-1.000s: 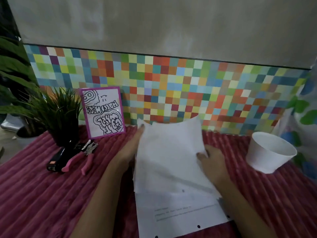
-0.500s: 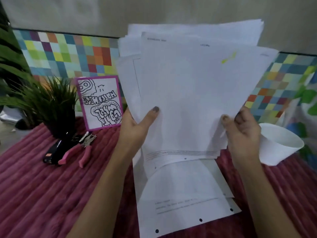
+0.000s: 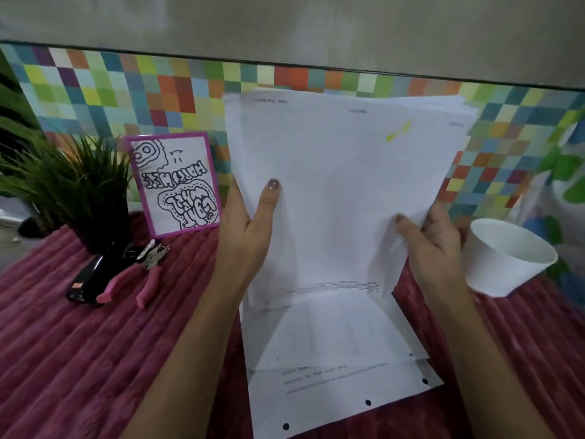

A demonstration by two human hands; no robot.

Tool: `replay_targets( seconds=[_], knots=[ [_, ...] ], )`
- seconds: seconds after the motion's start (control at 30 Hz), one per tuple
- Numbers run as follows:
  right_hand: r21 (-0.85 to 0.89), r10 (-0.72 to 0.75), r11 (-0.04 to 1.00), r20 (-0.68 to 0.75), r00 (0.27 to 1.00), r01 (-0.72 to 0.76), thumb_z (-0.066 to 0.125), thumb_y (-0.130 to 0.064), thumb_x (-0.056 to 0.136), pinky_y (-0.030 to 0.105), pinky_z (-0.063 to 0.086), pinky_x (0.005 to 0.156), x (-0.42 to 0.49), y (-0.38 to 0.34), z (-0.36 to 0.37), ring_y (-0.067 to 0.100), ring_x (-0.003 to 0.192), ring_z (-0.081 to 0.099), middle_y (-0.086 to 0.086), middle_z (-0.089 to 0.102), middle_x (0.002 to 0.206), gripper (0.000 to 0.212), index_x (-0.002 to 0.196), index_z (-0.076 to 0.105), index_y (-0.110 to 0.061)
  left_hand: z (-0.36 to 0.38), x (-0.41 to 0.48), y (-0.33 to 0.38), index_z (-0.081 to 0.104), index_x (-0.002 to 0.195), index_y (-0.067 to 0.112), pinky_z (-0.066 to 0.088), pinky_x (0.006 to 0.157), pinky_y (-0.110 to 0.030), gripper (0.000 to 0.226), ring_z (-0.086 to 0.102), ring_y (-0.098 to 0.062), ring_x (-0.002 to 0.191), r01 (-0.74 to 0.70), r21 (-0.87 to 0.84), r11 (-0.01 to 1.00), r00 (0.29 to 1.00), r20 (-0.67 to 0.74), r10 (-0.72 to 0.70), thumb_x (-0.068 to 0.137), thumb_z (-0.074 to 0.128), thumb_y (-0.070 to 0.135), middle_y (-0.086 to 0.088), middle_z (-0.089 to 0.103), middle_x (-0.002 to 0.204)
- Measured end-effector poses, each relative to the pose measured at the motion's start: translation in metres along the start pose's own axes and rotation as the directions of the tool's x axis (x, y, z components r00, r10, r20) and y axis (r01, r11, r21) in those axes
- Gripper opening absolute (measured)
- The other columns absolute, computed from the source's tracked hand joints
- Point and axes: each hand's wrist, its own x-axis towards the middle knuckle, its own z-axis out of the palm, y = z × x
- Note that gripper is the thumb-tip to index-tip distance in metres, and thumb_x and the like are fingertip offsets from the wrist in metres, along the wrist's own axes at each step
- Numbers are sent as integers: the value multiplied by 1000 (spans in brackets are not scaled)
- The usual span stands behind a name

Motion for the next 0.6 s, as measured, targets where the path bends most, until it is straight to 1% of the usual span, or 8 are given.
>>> replay_targets(
  seconds=[0.03,0.1,0.17,0.23,0.27,0.37,0.5,0.6],
  knots=[
    [7,-2,1000,-9,1000,2,55,-8,95,45,51,97,0,1,1,14,104,64,-8,68,106,26,103,59,-32,2,-1,0,46,137,18,39,109,-45,64,51,-12,127,26,-10,1000,1000,7,-25,87,55,58,5,57,134],
    [66,-43,997,-57,997,47,52,-6,97,36,51,93,0,-3,3,12,100,63,-10,69,102,26,102,60,-30,6,0,0,49,135,22,38,110,-43,57,49,-11,129,53,-78,996,999,-1,-53,89,55,56,5,56,136],
    [141,-73,986,-96,993,86,50,-4,98,33,50,91,1,-8,1,12,99,61,-9,68,101,23,103,59,-24,7,1,1,45,132,32,31,111,-21,39,42,7,128,86,-123,989,995,-30,-91,96,46,47,16,49,139],
    [149,-46,987,-74,996,56,54,-6,97,38,50,96,3,-5,-3,16,105,63,-4,68,108,19,108,59,-21,8,1,-2,35,140,32,22,93,8,40,32,24,118,156,-139,978,986,-42,-163,101,34,42,31,35,135],
    [127,-21,992,-50,999,27,57,-8,95,41,49,98,4,-1,-4,19,109,63,-1,68,113,21,112,59,-20,8,1,-6,33,143,27,19,84,14,44,29,23,118,178,-136,974,982,-33,-184,102,31,39,31,32,132],
    [105,65,993,-11,998,-63,62,-12,91,48,49,100,4,8,-5,24,113,63,4,68,119,27,117,60,-18,12,-2,-21,37,143,17,18,83,15,45,29,11,123,211,-90,973,977,-14,-213,103,31,35,21,35,130],
    [158,124,980,-15,992,-121,61,-6,92,37,52,93,3,10,-5,23,109,66,4,71,115,28,120,61,-11,13,-6,-23,41,138,24,22,81,14,39,36,17,116,211,-89,973,977,0,-212,102,34,36,28,41,123],
    [170,220,960,42,975,-224,65,-6,88,39,53,92,2,14,-5,24,104,69,5,73,110,26,114,66,-8,12,-4,-24,55,107,32,36,82,2,16,49,25,93,204,-92,975,979,8,-204,100,41,36,30,54,103]
  ],
)
